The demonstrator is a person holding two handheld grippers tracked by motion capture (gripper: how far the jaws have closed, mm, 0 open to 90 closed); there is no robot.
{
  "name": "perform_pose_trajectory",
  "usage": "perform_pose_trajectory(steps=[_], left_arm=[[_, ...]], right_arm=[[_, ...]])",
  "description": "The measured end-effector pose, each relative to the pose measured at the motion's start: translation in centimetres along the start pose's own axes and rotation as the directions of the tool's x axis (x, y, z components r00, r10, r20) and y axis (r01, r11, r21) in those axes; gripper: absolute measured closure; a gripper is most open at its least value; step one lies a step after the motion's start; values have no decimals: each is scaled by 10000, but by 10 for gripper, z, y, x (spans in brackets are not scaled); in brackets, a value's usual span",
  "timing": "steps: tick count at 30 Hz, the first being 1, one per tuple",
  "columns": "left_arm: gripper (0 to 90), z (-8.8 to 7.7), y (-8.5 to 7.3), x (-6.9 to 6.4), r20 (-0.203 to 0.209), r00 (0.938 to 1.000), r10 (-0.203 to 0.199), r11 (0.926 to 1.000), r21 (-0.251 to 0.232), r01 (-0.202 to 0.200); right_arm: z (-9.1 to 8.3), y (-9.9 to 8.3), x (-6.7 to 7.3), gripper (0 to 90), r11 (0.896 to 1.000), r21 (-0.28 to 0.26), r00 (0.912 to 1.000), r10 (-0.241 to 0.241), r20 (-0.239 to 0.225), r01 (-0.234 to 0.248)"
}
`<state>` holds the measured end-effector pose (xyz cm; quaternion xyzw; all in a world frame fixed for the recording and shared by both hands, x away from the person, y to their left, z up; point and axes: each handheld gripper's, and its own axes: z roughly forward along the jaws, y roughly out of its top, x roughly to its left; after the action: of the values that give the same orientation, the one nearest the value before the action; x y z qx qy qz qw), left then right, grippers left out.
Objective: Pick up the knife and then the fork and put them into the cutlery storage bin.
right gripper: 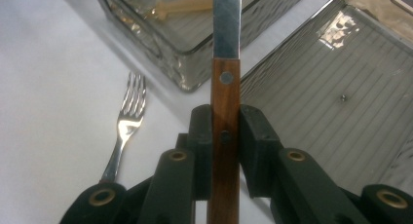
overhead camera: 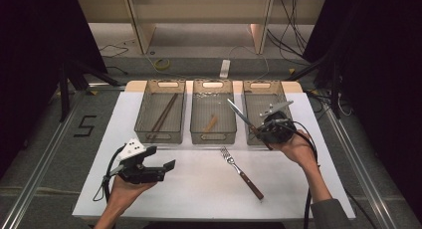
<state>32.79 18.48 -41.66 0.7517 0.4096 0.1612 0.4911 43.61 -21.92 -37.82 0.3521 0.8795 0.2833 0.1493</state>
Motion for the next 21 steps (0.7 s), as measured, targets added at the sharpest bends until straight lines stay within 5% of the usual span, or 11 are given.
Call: perform_pose_trajectory(steps=[11,21], left_arm=[[153,-1,0,0,-61,10000,-45,9999,-127,44],[153,-1,0,-1,-46,10000,-35,9998,-186,34]], right_arm=[[4,14,-26,771,9939,-420,9948,1020,39,-1018],[13,24,-41,770,9890,-313,9874,1464,602,-1448]])
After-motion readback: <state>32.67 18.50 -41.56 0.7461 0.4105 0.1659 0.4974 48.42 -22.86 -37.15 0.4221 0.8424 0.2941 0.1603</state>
